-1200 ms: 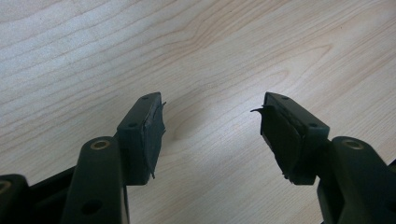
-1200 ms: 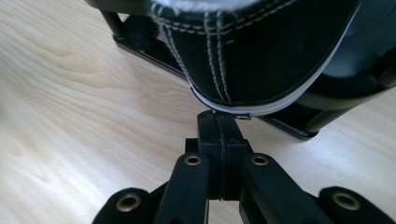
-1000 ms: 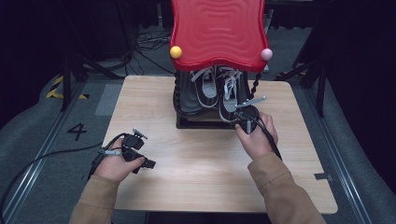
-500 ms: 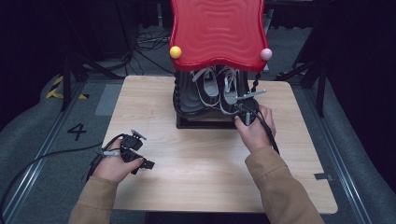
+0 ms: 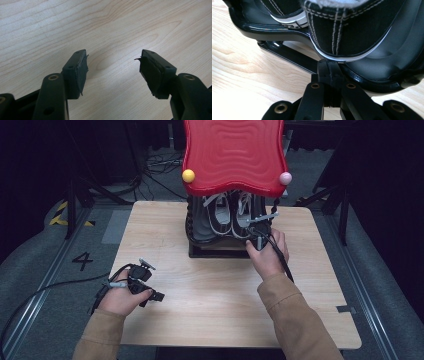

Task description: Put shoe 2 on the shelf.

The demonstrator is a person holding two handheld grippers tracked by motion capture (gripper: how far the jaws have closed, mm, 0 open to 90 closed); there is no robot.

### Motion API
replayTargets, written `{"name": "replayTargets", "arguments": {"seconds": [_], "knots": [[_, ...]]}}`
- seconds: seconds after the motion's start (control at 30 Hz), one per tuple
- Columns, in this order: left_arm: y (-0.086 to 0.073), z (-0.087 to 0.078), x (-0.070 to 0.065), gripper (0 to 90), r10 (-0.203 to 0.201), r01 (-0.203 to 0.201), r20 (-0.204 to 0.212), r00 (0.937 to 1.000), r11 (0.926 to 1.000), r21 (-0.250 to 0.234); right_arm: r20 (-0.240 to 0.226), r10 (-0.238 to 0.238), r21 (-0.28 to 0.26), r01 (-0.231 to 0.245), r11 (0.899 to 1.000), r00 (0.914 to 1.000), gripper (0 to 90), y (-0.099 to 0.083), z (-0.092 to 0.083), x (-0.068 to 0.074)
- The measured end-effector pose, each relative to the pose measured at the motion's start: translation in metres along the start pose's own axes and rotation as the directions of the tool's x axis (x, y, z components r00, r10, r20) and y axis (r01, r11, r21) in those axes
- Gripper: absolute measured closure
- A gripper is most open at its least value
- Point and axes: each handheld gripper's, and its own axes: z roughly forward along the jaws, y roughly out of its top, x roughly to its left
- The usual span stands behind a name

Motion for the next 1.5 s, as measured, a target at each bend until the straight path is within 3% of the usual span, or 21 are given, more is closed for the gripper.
{"name": "replayTargets", "arguments": {"seconds": [0.43,0.5,0.67,0.8,0.9,0.97,1.03,1.2,1.5], "knots": [[0.001,0.001,0.001,39.6,-0.001,0.001,0.001,1.0000,1.0000,0.004,0.050,-0.012,0.004,0.012,1.000,0.9987,90.0,0.008,0.012,-0.001],[0.000,0.001,0.001,39.6,-0.001,0.001,0.002,1.0000,1.0000,0.003,0.030,0.007,0.007,-0.007,1.000,0.9995,90.0,0.010,0.014,-0.003],[0.001,0.002,0.001,39.6,0.000,0.000,0.004,1.0000,1.0000,0.006,0.049,-0.054,0.020,0.054,0.998,0.9973,90.0,0.012,0.015,0.002],[0.001,0.002,0.001,39.4,-0.001,0.001,0.004,1.0000,1.0000,0.004,0.038,-0.047,0.012,0.047,0.999,0.9982,90.0,0.009,0.015,0.000],[0.000,0.001,0.002,39.4,0.000,0.000,0.005,1.0000,1.0000,0.002,0.004,-0.057,0.023,0.057,0.998,0.9984,81.7,0.007,0.014,0.002],[0.000,0.000,0.002,39.4,-0.005,0.005,0.004,1.0000,1.0000,0.001,-0.006,-0.076,0.021,0.076,0.997,0.9971,80.3,0.004,0.007,0.006],[0.000,0.000,0.002,39.4,-0.004,0.004,0.003,1.0000,1.0000,0.000,-0.043,-0.072,0.002,0.072,0.997,0.9965,78.3,0.002,0.000,0.005],[-0.001,-0.001,0.002,39.4,-0.003,0.003,0.002,1.0000,1.0000,-0.003,-0.075,-0.068,-0.016,0.067,0.998,0.9949,74.4,-0.006,-0.018,0.003],[-0.004,-0.003,0.004,39.3,-0.013,0.013,-0.002,0.9999,0.9999,-0.006,-0.086,-0.080,-0.037,0.077,0.996,0.9931,67.0,-0.038,-0.057,-0.022]]}}
